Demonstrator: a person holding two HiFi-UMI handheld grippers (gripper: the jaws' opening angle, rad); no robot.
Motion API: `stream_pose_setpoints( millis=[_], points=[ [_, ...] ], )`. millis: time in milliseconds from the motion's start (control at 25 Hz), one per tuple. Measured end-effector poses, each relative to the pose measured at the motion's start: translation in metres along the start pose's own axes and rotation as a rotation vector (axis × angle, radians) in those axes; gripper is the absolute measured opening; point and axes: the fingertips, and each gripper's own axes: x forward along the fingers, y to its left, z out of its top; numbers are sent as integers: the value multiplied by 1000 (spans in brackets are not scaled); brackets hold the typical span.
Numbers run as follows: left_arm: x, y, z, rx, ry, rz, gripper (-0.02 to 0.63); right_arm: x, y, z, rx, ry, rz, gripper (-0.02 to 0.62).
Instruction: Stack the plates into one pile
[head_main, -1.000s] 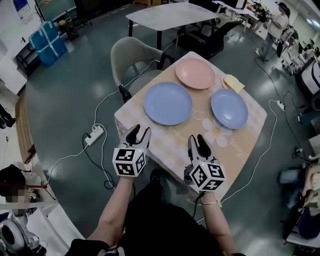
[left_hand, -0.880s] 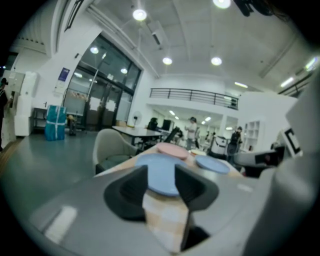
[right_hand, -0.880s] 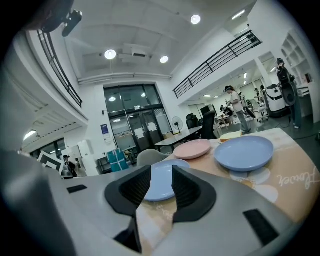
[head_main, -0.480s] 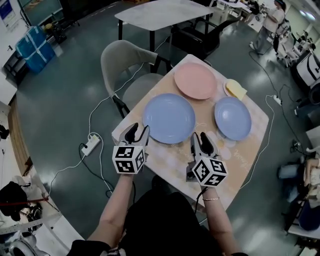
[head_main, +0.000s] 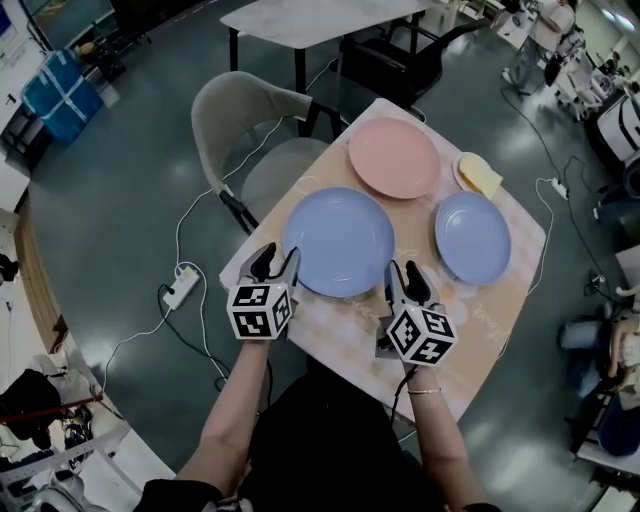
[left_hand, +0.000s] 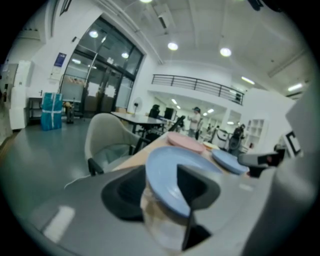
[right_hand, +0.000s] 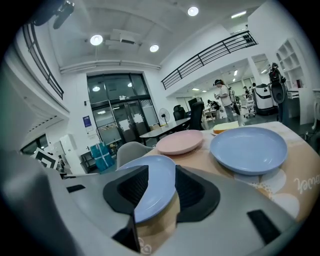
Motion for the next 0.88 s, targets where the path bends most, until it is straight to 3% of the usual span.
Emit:
stream_pose_setpoints(
  millis=[480, 880],
  points=[
    [37, 13, -17, -25, 105, 40, 201, 41, -17, -31, 5, 142, -17, 150],
    [52, 11, -23, 29, 209, 68, 170, 54, -24, -50, -19, 250, -45, 144]
  ],
)
